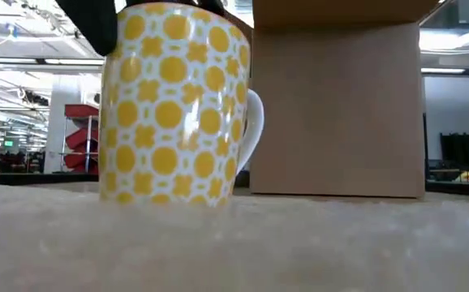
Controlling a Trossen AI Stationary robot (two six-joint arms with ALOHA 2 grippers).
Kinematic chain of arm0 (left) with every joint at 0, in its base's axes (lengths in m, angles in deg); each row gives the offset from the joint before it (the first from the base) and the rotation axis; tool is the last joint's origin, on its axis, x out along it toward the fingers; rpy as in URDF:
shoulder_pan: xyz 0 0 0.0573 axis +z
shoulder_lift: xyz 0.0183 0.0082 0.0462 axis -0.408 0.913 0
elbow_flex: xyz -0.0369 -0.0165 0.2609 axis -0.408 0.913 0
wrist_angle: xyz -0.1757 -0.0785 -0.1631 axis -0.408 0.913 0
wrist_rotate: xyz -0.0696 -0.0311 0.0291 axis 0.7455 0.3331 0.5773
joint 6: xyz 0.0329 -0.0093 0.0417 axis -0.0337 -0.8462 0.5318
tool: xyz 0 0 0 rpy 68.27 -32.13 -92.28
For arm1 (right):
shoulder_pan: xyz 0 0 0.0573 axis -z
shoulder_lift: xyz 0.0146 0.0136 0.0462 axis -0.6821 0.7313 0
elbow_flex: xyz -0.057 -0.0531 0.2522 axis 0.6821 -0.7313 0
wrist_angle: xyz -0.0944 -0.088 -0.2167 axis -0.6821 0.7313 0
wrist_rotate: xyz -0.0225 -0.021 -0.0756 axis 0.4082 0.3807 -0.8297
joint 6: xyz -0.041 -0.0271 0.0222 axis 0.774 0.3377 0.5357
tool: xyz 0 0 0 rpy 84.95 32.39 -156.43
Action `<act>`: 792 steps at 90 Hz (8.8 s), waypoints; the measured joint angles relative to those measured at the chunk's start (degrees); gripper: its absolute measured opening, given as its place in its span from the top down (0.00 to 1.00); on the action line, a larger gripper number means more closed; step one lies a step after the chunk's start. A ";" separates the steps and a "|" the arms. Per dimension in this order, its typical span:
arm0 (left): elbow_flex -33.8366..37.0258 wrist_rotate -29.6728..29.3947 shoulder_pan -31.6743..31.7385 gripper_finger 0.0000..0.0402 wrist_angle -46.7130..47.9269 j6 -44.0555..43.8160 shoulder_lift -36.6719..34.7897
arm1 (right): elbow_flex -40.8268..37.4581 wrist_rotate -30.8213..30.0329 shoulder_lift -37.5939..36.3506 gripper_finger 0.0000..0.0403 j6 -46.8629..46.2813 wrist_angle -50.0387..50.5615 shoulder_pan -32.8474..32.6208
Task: Wrap mug
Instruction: Put the orange cup in the bubble wrap, then wrap the orange cup with the bubble wrap
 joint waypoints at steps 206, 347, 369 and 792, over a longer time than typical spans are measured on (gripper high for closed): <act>33.57 -34.03 3.01 0.81 5.42 -25.05 -7.76 | -8.65 11.99 14.01 0.41 18.74 -29.06 21.68; 46.47 -33.04 -9.17 0.81 -11.97 -54.36 -16.82 | 4.95 4.72 26.87 0.90 14.10 -20.23 20.98; 51.70 -35.73 -5.06 0.81 -23.56 -53.64 -16.97 | 4.84 4.53 24.90 0.90 19.38 -17.09 23.94; 45.44 -17.66 3.76 1.00 -54.35 -29.78 -45.72 | 21.01 -27.71 16.02 0.59 7.83 12.01 1.25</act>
